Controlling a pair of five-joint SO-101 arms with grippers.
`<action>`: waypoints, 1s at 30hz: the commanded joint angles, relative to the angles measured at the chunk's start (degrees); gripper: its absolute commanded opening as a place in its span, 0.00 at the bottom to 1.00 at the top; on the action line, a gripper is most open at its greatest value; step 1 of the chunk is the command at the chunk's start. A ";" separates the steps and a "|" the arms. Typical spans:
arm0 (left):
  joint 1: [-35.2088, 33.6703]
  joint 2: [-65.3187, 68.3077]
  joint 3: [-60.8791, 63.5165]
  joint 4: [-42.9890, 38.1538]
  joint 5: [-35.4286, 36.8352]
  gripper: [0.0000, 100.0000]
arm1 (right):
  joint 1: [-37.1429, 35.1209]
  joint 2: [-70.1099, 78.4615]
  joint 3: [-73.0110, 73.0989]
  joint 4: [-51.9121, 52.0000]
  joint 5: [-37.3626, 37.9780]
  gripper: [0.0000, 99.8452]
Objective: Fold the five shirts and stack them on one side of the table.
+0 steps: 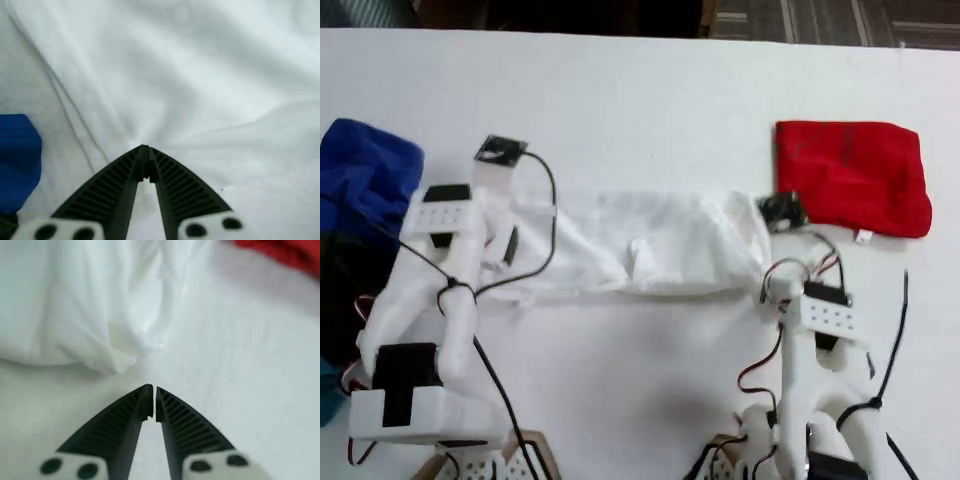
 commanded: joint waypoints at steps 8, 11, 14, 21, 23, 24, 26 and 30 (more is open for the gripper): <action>-0.70 -0.79 -3.03 -2.73 0.44 0.03 | -14.55 5.49 -17.05 4.44 -10.73 0.02; -2.90 -0.79 -3.03 -2.73 0.44 0.03 | -16.31 13.14 -19.60 2.24 -10.73 0.02; -5.19 -0.79 -3.03 -2.46 0.44 0.03 | -15.87 20.70 -21.89 0.66 -10.37 0.02; -6.59 -0.79 -2.68 -2.64 -1.23 0.03 | -9.71 32.84 -28.92 -0.66 -10.29 0.02; -6.07 -0.79 -2.68 -2.73 -2.02 0.03 | -8.75 33.36 -30.33 0.31 -10.29 0.02; -5.98 -0.79 -2.77 -2.73 -1.93 0.03 | -8.66 33.01 -30.86 1.36 -10.29 0.02; -5.89 -0.79 -3.03 -2.73 -1.93 0.03 | -9.27 31.60 -32.35 4.09 -10.29 0.02; -5.98 -0.79 -2.77 -3.96 -1.93 0.03 | -11.65 25.54 -35.60 10.68 -10.55 0.02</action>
